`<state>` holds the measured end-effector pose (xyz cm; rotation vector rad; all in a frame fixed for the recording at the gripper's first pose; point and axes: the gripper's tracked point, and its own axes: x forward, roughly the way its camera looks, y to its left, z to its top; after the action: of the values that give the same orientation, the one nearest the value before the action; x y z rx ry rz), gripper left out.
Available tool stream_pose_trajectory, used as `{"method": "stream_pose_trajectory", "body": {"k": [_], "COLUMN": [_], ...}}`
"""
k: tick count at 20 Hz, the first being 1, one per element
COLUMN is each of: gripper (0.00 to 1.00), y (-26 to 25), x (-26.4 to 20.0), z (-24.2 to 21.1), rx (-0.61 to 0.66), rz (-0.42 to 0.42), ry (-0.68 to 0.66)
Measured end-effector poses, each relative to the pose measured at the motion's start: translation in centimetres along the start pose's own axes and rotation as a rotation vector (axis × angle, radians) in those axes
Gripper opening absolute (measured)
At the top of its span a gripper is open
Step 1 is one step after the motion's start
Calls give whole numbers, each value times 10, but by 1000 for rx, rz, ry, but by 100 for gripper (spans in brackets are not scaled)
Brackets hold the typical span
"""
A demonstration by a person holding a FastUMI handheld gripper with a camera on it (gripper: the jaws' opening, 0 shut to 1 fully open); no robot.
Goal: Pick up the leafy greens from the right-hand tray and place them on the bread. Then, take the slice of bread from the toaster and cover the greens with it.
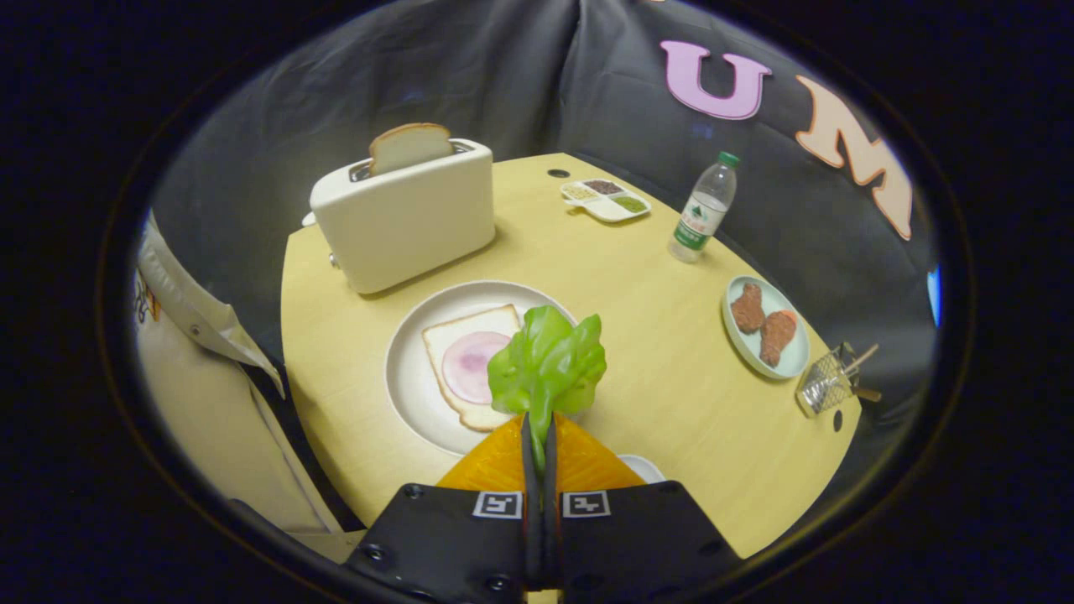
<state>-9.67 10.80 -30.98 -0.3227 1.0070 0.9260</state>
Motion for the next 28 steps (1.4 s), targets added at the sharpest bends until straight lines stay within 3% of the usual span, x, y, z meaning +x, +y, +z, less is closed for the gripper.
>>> {"method": "stream_pose_trajectory", "body": {"k": [9, 22, 26, 28], "gripper": [4, 4, 8, 24], "y": [39, 70, 63, 58], "x": [32, 70, 80, 86], "z": [26, 23, 20, 18], "rx": [-58, -77, -63, -56], "rz": [90, 188, 184, 173], "ry": [5, 83, 116, 128]}}
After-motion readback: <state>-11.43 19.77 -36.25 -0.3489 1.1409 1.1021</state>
